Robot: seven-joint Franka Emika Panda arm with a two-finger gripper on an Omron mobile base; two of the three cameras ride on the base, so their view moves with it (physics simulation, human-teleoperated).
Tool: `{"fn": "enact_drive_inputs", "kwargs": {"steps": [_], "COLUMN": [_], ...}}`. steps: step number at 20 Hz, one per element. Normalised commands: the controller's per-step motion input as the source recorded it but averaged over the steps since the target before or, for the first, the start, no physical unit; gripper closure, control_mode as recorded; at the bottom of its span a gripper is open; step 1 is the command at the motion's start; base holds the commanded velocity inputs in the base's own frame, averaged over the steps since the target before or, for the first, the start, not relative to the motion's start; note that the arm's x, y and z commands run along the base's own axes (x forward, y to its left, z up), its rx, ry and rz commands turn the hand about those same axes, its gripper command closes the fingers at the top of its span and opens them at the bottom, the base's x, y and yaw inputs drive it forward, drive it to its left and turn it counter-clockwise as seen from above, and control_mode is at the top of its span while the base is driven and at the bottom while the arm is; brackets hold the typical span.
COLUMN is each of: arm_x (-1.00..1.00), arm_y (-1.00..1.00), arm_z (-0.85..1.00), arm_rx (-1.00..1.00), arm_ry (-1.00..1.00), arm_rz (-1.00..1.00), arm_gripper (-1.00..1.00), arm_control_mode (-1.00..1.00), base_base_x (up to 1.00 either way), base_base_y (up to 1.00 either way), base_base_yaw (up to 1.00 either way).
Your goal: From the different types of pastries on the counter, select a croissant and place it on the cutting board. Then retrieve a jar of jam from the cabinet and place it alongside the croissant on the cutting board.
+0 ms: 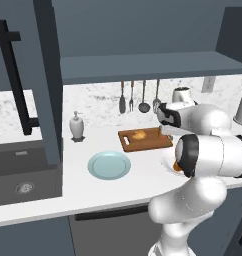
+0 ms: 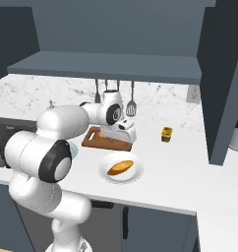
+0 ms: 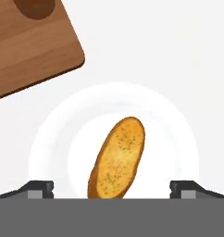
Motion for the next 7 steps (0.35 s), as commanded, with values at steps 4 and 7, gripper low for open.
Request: {"fn": "enact_drive_inputs", "kwargs": {"steps": [4,7], "arm_x": [-0.49,-0.73], "arm_y": [-0.69,-0.70], "arm_z": [0.00,0.00], "arm_rx": [-0.02,-0.01], "arm_ry": [0.03,0.07], "arm_rz": [0.00,0.00], "arm_gripper": [-1.00,-1.00], "arm_control_mode": [-1.00,-1.00], "base_base_x": [0.00,0.00], "base_base_y": [0.00,0.00], "base_base_yaw": [0.00,0.00]}}
